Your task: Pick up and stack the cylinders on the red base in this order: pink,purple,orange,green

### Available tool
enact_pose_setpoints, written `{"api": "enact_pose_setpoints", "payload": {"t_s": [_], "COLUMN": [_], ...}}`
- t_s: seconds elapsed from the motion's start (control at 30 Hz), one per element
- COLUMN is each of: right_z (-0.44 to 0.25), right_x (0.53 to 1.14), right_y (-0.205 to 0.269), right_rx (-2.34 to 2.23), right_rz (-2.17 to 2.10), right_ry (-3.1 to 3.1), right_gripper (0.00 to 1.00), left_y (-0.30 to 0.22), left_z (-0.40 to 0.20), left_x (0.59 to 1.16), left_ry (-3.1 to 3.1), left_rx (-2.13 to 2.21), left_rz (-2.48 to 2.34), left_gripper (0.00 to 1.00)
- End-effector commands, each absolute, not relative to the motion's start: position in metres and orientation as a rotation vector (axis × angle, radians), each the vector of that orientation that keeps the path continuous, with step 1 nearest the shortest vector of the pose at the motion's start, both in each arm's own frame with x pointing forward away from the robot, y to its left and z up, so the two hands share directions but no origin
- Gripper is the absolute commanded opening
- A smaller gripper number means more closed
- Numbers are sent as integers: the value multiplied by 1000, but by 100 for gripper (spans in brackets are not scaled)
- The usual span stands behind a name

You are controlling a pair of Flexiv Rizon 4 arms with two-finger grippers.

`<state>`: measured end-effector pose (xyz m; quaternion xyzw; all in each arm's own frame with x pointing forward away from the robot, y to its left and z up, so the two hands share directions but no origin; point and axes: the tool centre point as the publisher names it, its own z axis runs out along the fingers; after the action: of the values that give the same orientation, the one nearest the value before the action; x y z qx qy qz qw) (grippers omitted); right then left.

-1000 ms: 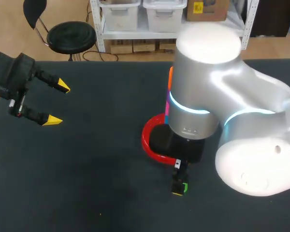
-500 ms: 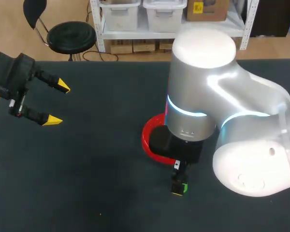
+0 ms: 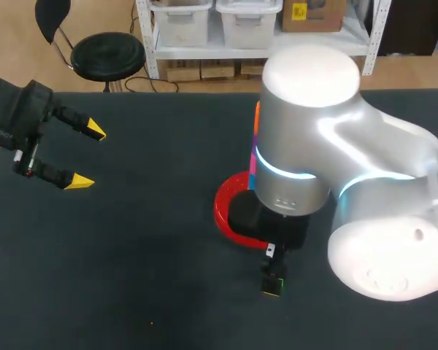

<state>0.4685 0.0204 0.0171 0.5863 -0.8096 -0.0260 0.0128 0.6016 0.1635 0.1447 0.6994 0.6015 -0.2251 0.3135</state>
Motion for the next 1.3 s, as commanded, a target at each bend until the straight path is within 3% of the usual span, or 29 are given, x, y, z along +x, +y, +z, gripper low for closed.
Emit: {"api": "enact_pose_setpoints", "payload": {"t_s": [0.03, 0.87, 1.3], "right_z": [17, 19, 83], "right_x": [467, 469, 492], "right_y": [18, 21, 8], "right_rx": [1831, 1838, 1890], "right_rz": [-83, -116, 48], "right_ry": [-2528, -2531, -2629], "right_gripper": [0, 0, 0], "left_y": [165, 165, 165], "left_z": [144, 144, 144], "left_x": [601, 601, 601], "left_ry": [1580, 1580, 1580], "left_rx": [1843, 1843, 1843], "left_rz": [-592, -592, -592], "left_gripper": [100, 100, 100]}}
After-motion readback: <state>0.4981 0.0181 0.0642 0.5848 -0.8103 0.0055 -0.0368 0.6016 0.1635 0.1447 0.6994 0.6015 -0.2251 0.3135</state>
